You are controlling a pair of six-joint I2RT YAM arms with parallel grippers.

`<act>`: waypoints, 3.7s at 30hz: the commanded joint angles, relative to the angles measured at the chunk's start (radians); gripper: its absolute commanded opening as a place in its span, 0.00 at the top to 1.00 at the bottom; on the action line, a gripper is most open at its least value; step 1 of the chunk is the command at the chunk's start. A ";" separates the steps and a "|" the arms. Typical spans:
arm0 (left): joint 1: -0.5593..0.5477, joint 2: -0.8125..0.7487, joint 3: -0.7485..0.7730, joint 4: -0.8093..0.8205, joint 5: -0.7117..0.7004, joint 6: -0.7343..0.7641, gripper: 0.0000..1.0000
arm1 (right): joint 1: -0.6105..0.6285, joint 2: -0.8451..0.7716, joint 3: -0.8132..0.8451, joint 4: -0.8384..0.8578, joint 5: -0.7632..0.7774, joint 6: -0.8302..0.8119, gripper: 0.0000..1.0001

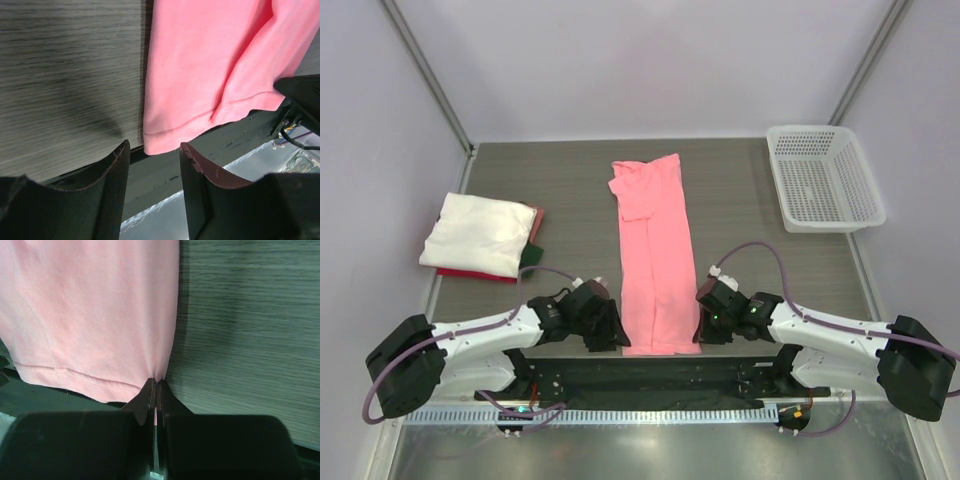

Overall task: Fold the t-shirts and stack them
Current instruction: Fold the tshirt

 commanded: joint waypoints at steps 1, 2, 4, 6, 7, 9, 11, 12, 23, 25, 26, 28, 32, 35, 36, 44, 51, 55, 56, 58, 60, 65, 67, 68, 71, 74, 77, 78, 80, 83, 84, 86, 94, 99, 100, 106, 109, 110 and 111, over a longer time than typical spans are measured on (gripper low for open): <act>-0.015 0.027 0.015 0.050 -0.026 -0.019 0.55 | 0.008 -0.010 -0.003 0.020 0.008 0.014 0.99; -0.021 0.034 0.017 0.049 -0.032 -0.020 0.55 | 0.011 -0.010 -0.003 0.019 0.008 0.014 0.99; -0.024 0.052 0.018 0.061 -0.032 -0.020 0.54 | 0.009 -0.012 -0.001 0.020 0.008 0.014 0.99; -0.030 0.064 0.020 0.066 -0.035 -0.022 0.56 | 0.011 -0.013 0.000 0.020 0.008 0.015 0.99; -0.032 0.070 0.021 0.069 -0.034 -0.023 0.57 | 0.011 -0.015 0.000 0.020 0.007 0.017 0.99; -0.039 0.092 0.020 0.082 -0.035 -0.027 0.59 | 0.012 -0.021 -0.001 0.019 0.007 0.018 0.99; -0.047 0.119 0.015 0.114 -0.037 -0.030 0.68 | 0.012 -0.024 -0.004 0.020 0.008 0.018 0.99; -0.049 0.127 0.009 0.127 -0.035 -0.040 0.72 | 0.014 -0.024 -0.004 0.019 0.010 0.018 0.99; 0.007 0.058 0.070 0.185 0.078 -0.034 1.00 | -0.017 0.000 0.193 -0.072 0.102 -0.104 0.99; 0.066 0.063 0.090 0.178 0.112 -0.004 1.00 | -0.040 0.034 0.239 -0.095 0.129 -0.135 0.99; 0.089 0.063 0.105 0.181 0.146 0.006 1.00 | -0.053 0.040 0.273 -0.095 0.142 -0.149 0.99; 0.161 0.060 0.122 0.181 0.175 0.030 1.00 | -0.104 0.068 0.305 -0.087 0.165 -0.190 0.99; 0.298 0.093 0.214 0.156 0.215 0.130 1.00 | -0.213 0.158 0.413 -0.044 0.131 -0.279 0.99; 0.384 0.181 0.308 0.145 0.244 0.173 1.00 | -0.286 0.256 0.497 -0.017 0.126 -0.328 0.99; 0.417 0.204 0.331 0.141 0.252 0.197 1.00 | -0.300 0.279 0.517 -0.003 0.128 -0.344 0.99; 0.542 0.444 0.532 0.164 0.230 0.251 1.00 | -0.437 0.546 0.743 0.039 0.096 -0.396 0.99; 0.551 0.602 0.688 0.155 0.169 0.291 1.00 | -0.518 0.684 0.898 0.046 0.039 -0.428 0.99; 0.559 0.679 0.779 0.153 0.177 0.292 1.00 | -0.550 0.773 0.979 0.046 -0.002 -0.436 0.99; 0.566 0.695 0.788 0.153 0.180 0.288 1.00 | -0.554 0.787 0.991 0.046 -0.010 -0.439 0.99; 0.571 0.730 0.810 0.155 0.181 0.285 1.00 | -0.563 0.827 1.023 0.048 -0.043 -0.439 0.99; 0.579 0.748 0.833 0.153 0.187 0.274 1.00 | -0.566 0.853 1.042 0.048 -0.050 -0.436 0.99; 0.593 0.756 0.821 0.153 0.169 0.257 1.00 | -0.569 0.904 1.086 0.052 -0.078 -0.433 0.99; 0.596 0.742 0.804 0.156 0.142 0.253 1.00 | -0.570 0.907 1.092 0.052 -0.071 -0.433 0.99; 0.600 0.730 0.796 0.158 0.135 0.253 1.00 | -0.570 0.910 1.094 0.052 -0.067 -0.433 0.99; 0.611 0.729 0.788 0.165 0.129 0.248 0.99 | -0.577 0.921 1.108 0.054 -0.067 -0.428 0.99; 0.625 0.788 0.822 0.184 0.149 0.240 0.98 | -0.586 0.945 1.145 0.059 -0.064 -0.428 0.98; 0.649 0.831 0.873 0.190 0.160 0.239 0.93 | -0.587 0.953 1.166 0.091 -0.059 -0.442 0.74; 0.654 0.839 0.879 0.193 0.163 0.240 0.80 | -0.587 0.950 1.165 0.092 -0.050 -0.440 0.38; 0.656 0.824 0.861 0.194 0.146 0.253 0.38 | -0.587 0.912 1.126 0.103 -0.042 -0.434 0.22; 0.645 0.744 0.770 0.193 0.117 0.283 0.25 | -0.587 0.797 0.984 0.151 -0.041 -0.433 0.21; 0.645 0.718 0.741 0.188 0.112 0.285 0.25 | -0.586 0.769 0.947 0.158 -0.039 -0.433 0.25; 0.637 0.646 0.645 0.190 0.109 0.280 0.25 | -0.587 0.690 0.831 0.183 -0.060 -0.434 0.30; 0.534 0.505 0.440 0.233 0.126 0.230 0.30 | -0.589 0.548 0.504 0.275 -0.217 -0.402 0.48; 0.514 0.529 0.405 0.282 0.146 0.199 0.39 | -0.586 0.559 0.448 0.325 -0.272 -0.365 0.55; 0.514 0.531 0.393 0.288 0.151 0.191 0.40 | -0.589 0.565 0.438 0.328 -0.274 -0.359 0.55; 0.514 0.544 0.351 0.311 0.127 0.182 0.43 | -0.587 0.585 0.402 0.368 -0.281 -0.336 0.56; 0.511 0.561 0.342 0.351 0.146 0.171 0.48 | -0.589 0.602 0.398 0.379 -0.297 -0.330 0.58; 0.513 0.563 0.337 0.356 0.141 0.168 0.50 | -0.587 0.602 0.398 0.382 -0.300 -0.330 0.60; 0.511 0.561 0.327 0.360 0.138 0.167 0.50 | -0.587 0.602 0.396 0.382 -0.298 -0.331 0.62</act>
